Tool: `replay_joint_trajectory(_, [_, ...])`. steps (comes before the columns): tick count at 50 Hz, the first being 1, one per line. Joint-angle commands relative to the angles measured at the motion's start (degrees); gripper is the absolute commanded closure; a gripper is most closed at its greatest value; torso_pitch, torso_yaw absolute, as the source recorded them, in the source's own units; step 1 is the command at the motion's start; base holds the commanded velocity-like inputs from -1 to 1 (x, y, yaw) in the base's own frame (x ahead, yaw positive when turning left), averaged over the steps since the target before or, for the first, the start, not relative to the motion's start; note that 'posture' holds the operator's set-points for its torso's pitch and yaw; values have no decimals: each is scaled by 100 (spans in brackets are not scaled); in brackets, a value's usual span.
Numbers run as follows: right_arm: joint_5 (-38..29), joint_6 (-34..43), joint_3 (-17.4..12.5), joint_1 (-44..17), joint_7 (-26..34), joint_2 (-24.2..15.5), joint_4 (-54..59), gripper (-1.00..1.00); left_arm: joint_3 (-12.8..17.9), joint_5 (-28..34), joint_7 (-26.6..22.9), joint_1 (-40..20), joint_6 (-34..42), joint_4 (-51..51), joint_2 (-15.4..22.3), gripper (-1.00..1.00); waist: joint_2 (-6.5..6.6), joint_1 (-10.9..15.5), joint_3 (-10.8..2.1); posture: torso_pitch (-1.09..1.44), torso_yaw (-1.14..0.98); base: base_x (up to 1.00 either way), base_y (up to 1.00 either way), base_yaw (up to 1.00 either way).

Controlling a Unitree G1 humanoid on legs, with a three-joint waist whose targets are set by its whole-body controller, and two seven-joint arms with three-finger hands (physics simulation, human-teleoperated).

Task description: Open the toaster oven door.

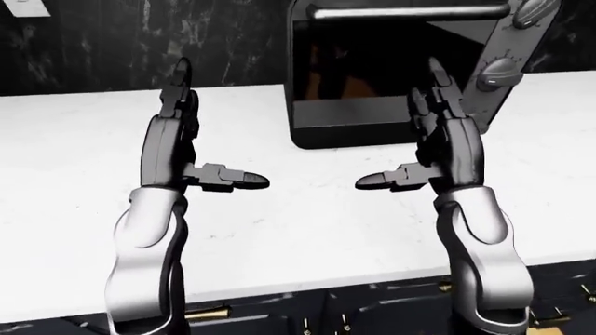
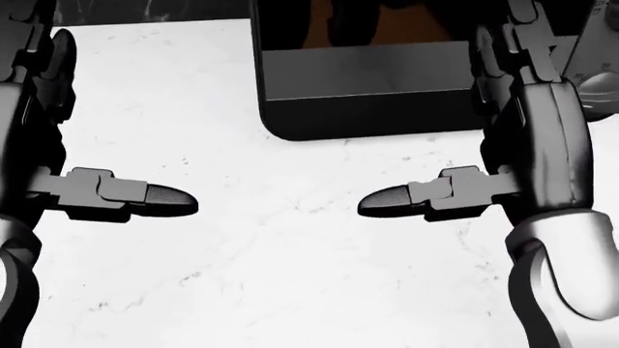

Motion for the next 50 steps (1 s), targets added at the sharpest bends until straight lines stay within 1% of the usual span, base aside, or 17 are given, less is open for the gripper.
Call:
replay_joint_trajectory(1, [2,-175,-35,-141,-7,-26,-181,-100,39,6,17,-168,-138,-178,49,-100,4,-2,-143,-10,0,0,0,0])
replay_joint_trajectory(7, [2,-160,-38,-150,7,-27,-210,-100,40,18,8,-212,-57,-249,75,-100,-17,32,-375,-16,0,0,0,0])
replay_joint_trajectory(8, [64,287,-116,-399,-10,-106,-406,-100,42,22,6,-210,-45,-264,75,-100,-21,39,-417,-17,0,0,0,0])
replay_joint_trajectory(9, [25,-82,-61,-179,-4,-53,-254,-100,38,28,14,-218,-58,-241,70,-100,-27,51,-464,-18,0,0,0,0])
replay_joint_trajectory(10, [11,-162,-46,-134,-2,-43,-224,-100,35,33,12,-219,-45,-252,73,-100,-31,51,-506,-19,0,0,0,0])
replay_joint_trajectory(11, [32,34,-73,-248,-8,-72,-308,-100,30,44,12,-216,-46,-255,74,-100,-32,68,-549,-20,0,0,0,0])
replay_joint_trajectory(12, [9,-133,-45,-159,-8,-45,-230,-100,33,41,11,-211,-44,-263,65,-100,-36,80,-600,-21,0,0,0,0])
replay_joint_trajectory(21, [-19,-153,-16,-176,2,-25,-193,-100,42,50,12,-163,-56,-302,45,-100,-53,138,-1107,-30,0,0,0,0])
replay_joint_trajectory(22, [10,112,-47,-339,-15,-58,-303,-100,44,55,12,-164,-51,-303,54,-100,-53,143,-1157,-31,0,0,0,0])
replay_joint_trajectory(23, [-16,-130,-8,-201,-1,-28,-210,-100,36,51,6,-168,-34,-316,53,-100,-55,149,-1206,-32,0,0,0,0])
replay_joint_trajectory(27, [-22,-81,-8,-314,5,-44,-176,-100,44,38,6,-287,41,-294,77,-100,-55,165,-1369,-36,0,0,0,0])
replay_joint_trajectory(29, [-54,-160,17,-324,5,-42,-90,-100,35,41,11,-291,21,-264,81,-100,-56,173,-1438,-38,0,0,0,0])
replay_joint_trajectory(30, [-65,113,-22,-493,-15,-94,-148,-100,33,45,14,-291,7,-253,82,-100,-55,176,-1469,-39,0,0,0,0])
replay_joint_trajectory(31, [-81,-98,-5,-369,4,-71,-81,-100,39,27,17,-288,26,-264,68,-100,-56,180,-1502,-40,0,0,0,0])
replay_joint_trajectory(32, [-62,58,-33,-450,9,-94,-152,-100,42,19,8,-264,-5,-287,73,-100,-55,178,-1532,-41,0,0,0,0])
replay_joint_trajectory(33, [-84,-72,-12,-360,22,-80,-110,-100,2,44,3,-246,14,-288,72,-100,-55,188,-1559,-42,0,0,0,0])
replay_joint_trajectory(50, [-247,-87,83,-401,76,-17,-46,-100,13,67,-23,-216,20,-330,55,-100,-50,236,-1983,-59,0,0,0,0])
